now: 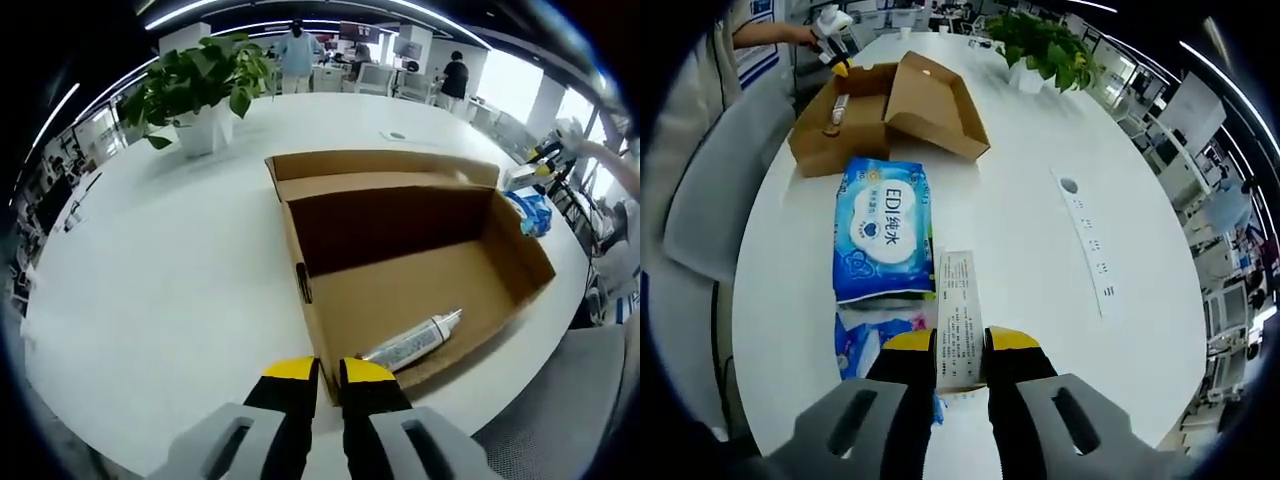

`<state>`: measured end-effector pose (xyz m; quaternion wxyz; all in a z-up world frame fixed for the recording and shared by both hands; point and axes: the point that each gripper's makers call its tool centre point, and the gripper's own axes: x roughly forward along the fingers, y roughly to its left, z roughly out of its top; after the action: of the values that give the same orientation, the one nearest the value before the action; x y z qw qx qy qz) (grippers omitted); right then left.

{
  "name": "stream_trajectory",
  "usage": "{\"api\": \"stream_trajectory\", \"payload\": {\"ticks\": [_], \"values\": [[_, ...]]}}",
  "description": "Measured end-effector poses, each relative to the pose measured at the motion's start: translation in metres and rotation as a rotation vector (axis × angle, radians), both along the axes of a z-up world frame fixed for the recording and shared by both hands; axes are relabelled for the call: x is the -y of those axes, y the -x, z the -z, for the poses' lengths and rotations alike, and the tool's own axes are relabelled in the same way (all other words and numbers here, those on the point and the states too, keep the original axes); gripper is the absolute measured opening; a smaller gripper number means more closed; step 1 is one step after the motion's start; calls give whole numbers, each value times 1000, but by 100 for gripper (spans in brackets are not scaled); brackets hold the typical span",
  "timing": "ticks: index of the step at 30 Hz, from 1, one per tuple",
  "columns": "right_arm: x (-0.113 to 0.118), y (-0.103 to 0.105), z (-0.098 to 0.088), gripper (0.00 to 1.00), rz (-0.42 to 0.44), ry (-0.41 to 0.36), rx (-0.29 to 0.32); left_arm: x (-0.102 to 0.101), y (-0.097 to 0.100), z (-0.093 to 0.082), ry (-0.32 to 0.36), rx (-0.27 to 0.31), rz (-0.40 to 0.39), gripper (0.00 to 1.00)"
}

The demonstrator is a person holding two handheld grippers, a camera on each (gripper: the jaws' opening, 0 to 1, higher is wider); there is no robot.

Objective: Operate the shoe box by opening the lid, removing the specified soft item, and placing it in the target area until the item is outside and the box remains undamaged.

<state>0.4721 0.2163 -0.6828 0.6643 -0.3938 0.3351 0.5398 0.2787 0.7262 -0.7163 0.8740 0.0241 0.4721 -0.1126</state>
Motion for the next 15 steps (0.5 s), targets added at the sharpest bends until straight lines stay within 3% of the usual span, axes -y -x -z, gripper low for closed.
{"api": "stream_trajectory", "payload": {"ticks": [15], "values": [[18,-8,25,16,-8,46,-22,0,0,0,-10,-21,10,8]]}}
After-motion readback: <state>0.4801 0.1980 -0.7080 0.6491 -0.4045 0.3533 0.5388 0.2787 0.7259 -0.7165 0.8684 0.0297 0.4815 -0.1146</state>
